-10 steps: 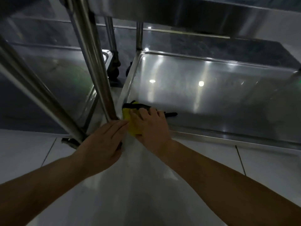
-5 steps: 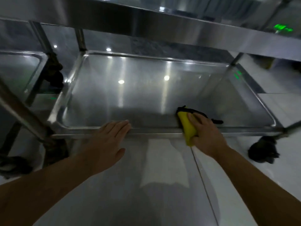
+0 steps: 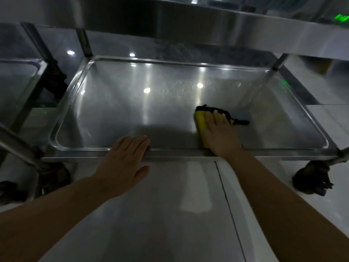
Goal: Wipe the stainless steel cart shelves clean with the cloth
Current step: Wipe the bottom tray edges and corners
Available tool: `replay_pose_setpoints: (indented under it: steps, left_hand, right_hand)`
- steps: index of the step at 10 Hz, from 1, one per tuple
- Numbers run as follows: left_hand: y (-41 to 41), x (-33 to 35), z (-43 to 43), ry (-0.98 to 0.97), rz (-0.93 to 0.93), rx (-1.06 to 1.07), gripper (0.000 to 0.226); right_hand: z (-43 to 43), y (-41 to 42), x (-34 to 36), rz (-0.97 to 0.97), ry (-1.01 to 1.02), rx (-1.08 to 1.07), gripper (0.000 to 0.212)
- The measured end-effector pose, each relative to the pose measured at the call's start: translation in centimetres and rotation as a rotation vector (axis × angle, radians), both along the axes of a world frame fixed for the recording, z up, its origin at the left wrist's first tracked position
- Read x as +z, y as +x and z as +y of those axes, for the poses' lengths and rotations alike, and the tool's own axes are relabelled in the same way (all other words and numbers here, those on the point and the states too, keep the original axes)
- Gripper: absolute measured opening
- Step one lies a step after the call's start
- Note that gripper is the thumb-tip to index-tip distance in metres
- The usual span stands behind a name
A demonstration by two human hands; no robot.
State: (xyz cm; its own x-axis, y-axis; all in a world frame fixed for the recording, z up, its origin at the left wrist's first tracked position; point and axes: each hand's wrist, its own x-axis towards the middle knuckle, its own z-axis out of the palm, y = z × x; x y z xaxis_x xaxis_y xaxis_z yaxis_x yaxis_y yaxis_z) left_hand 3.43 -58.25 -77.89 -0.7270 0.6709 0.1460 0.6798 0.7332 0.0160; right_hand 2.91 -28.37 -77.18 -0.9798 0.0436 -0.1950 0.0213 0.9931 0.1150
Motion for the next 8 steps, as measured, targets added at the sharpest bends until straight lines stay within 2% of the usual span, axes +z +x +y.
replay_pose_setpoints:
  steps: [1,2,3,4,6,8]
  left_hand:
    - [-0.1,0.5,-0.2,-0.036,-0.020,0.070,0.066]
    - [-0.2,0.8,-0.6,-0.048,-0.027,0.136,0.067]
    - [0.0,0.9,-0.4,-0.052,-0.051,0.181,0.068]
    - [0.2,1.1,0.6,-0.064,-0.072,0.186,0.068]
    - [-0.6,1.8,4.0,-0.040,-0.070,0.182,0.070]
    - [-2.1,1.8,7.4,0.047,-0.088,0.155,0.070]
  right_hand:
    - [-7.1,-2.7,0.0,0.071,-0.154,0.084,0.093]
    - [-10.4,-4.3,0.4,0.093,-0.256,0.166,0.086]
    - [-9.5,-5.4,0.4,0.119,-0.324,0.195,0.057]
    - [-6.6,-6.2,0.4,0.152,-0.311,0.170,0.056]
    - [4.1,-4.9,1.0,0.180,-0.312,-0.097,0.068]
    - [15.5,0.9,2.3,0.253,-0.278,-0.427,0.077]
